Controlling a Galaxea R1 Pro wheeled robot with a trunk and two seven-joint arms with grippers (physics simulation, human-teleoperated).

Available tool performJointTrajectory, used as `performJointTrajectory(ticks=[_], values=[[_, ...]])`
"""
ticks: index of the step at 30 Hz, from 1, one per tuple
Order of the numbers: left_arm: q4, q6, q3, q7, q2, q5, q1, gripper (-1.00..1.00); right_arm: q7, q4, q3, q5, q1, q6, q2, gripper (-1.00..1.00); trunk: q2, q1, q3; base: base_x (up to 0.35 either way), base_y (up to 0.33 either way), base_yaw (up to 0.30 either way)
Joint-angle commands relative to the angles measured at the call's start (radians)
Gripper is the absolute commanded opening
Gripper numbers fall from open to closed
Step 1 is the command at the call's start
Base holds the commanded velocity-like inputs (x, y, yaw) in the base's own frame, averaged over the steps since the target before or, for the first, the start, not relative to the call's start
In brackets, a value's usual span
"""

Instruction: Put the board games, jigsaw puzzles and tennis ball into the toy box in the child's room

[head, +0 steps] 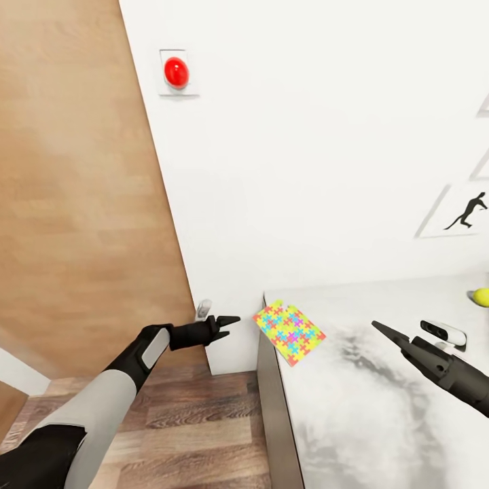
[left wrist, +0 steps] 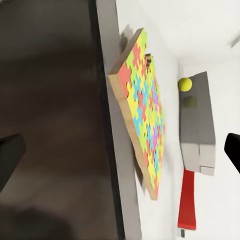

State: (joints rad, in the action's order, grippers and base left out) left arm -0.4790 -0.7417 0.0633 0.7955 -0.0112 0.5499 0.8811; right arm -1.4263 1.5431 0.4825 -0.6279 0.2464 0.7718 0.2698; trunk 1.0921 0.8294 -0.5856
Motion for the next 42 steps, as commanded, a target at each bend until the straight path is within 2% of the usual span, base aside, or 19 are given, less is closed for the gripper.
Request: performJointTrajectory(ticks=[1,10,17,24,31,36,40,42], values=[[0.000,-0.002,0.002,-0.001,0.000,0.006,0.001,1.00,-0.002,0.000,0.000,-0.003,0.001,0.010,0.000,1.00,0.008,0.004,-0.004,0.000,0.000,0.000],[0.000,0.034,0.005,0.010,0.005,0.007,0.001,1.00,-0.040,0.000,0.002,-0.004,0.001,0.012,0.002,1.00,0.071,0.038,-0.032,0.000,0.000,0.000],[-0.001,0.037,0.005,0.020,0.023,0.008,0.001,1.00,-0.079,0.003,0.002,-0.003,0.001,0.012,0.003,1.00,0.120,0.065,-0.054,0.000,0.000,0.000],[-0.001,0.037,0.004,0.022,0.026,0.008,0.001,1.00,-0.119,0.030,0.002,-0.003,0.000,0.013,0.002,1.00,0.169,0.092,-0.076,0.000,0.000,0.000],[-0.001,0.038,0.005,0.019,0.013,0.008,0.001,1.00,-0.128,0.039,0.003,-0.004,-0.001,0.013,0.002,1.00,0.218,0.119,-0.098,0.000,0.000,0.000],[-0.001,0.039,0.004,0.019,-0.007,0.008,0.001,1.00,-0.130,0.041,0.003,-0.004,-0.001,0.012,0.002,1.00,0.218,0.119,-0.098,0.000,0.000,0.000],[-0.001,0.040,0.004,0.019,-0.012,0.008,0.001,1.00,-0.130,0.041,0.004,-0.004,-0.001,0.012,0.002,1.00,0.218,0.119,-0.098,0.000,0.000,0.000],[-0.001,0.041,0.004,0.018,-0.014,0.008,0.001,1.00,-0.131,0.041,0.004,-0.004,-0.001,0.012,0.002,1.00,0.232,0.127,-0.104,0.000,0.000,0.000]])
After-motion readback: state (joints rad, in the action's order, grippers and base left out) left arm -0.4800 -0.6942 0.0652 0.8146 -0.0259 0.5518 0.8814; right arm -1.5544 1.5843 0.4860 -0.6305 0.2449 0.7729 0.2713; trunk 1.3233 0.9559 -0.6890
